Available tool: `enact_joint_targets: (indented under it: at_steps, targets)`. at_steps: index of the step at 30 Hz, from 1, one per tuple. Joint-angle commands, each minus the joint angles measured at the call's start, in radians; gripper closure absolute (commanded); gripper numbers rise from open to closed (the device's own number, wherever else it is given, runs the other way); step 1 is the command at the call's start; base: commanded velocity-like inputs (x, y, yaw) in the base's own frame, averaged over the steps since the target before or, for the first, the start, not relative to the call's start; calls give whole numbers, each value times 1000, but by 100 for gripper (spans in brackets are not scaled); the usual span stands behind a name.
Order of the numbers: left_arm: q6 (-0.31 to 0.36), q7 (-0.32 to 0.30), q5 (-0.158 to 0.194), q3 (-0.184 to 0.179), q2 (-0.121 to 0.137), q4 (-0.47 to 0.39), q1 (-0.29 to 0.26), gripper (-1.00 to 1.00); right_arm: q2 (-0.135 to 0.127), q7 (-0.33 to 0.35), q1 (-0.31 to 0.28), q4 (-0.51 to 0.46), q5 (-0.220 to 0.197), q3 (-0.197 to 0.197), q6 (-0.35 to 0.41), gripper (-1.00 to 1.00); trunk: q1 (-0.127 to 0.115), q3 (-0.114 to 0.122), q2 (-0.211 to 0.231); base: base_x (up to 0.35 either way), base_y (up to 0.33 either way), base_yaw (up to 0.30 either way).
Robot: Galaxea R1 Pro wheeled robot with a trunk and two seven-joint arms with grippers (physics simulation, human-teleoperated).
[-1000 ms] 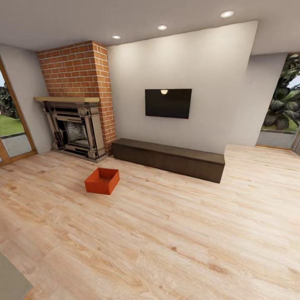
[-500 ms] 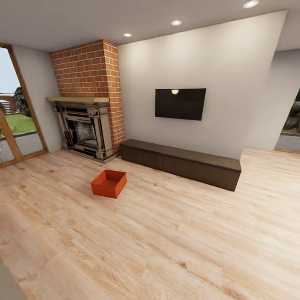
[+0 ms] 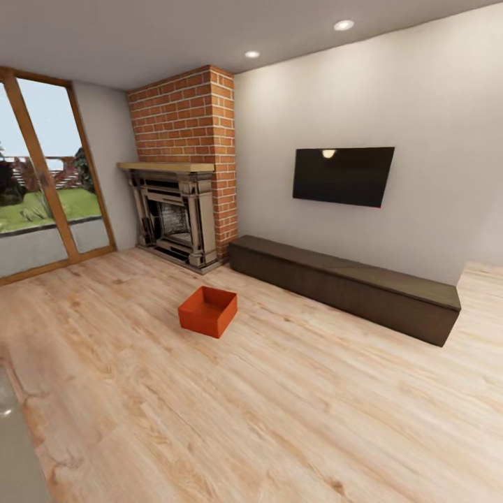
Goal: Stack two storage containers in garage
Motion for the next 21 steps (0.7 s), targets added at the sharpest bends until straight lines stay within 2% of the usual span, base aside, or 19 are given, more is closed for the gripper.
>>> enact_joint_targets:
  at_steps: [1, 16, 21]
  targets:
    - [-3, -3, 10, 0, 0, 2, -1, -100, 1, -1, -1, 3, -9, 8, -5, -100, 1, -1, -1, 322, 0, 269]
    - [-3, -3, 10, 0, 0, 2, -1, -100, 1, -1, -1, 3, -9, 8, -6, -100, 1, -1, -1, 322, 0, 266]
    - [-3, -3, 10, 0, 0, 2, -1, -100, 1, -1, -1, 3, -9, 8, -7, -100, 1, -1, -1, 322, 0, 44]
